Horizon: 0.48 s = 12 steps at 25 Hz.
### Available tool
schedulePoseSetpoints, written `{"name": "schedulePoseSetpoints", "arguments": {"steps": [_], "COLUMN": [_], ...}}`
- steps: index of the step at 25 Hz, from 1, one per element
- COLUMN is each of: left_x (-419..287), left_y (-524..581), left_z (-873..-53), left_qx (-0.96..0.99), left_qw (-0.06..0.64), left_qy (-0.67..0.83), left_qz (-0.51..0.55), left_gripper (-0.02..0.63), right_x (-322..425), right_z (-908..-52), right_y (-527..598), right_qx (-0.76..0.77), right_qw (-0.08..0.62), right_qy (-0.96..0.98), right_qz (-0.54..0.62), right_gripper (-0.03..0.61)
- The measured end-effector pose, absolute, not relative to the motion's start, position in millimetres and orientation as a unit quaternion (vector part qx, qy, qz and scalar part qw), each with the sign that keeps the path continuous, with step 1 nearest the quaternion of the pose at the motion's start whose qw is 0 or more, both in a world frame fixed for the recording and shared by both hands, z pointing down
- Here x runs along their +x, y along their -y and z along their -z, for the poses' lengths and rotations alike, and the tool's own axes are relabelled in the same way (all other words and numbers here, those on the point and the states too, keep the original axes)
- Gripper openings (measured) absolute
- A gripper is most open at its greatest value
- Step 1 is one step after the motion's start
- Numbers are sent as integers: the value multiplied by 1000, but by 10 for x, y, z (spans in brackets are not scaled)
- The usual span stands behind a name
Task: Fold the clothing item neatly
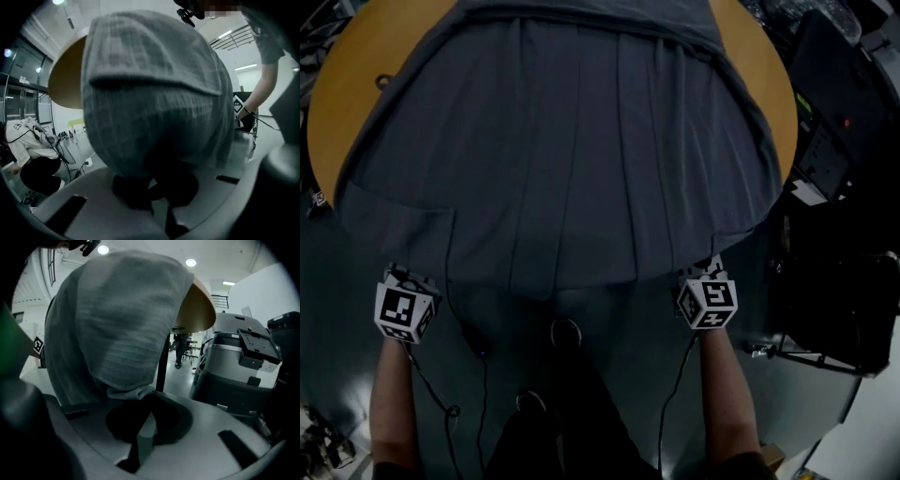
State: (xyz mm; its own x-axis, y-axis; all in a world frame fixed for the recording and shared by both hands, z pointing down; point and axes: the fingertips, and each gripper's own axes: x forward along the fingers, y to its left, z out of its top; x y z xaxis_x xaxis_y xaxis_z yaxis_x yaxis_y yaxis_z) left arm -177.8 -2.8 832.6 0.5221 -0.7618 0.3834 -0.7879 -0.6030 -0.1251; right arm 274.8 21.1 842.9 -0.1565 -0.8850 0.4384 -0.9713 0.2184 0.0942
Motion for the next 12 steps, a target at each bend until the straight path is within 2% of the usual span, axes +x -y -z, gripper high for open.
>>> {"name": "schedulePoseSetpoints", "arguments": {"steps": [12], "left_x": [-2111], "left_y": [-1373], "left_z": [-6767], "left_qx": [880], "left_qw": [82], "left_qy": [439], "left_qz": [-162], "left_gripper": [14], "right_x": [2457], "right_z": [-7106], "right_y": [-1578], "right_qx": [622], "right_qw": [188], "right_qy": [748], "right_qz": [-135], "right_gripper": [-4]}}
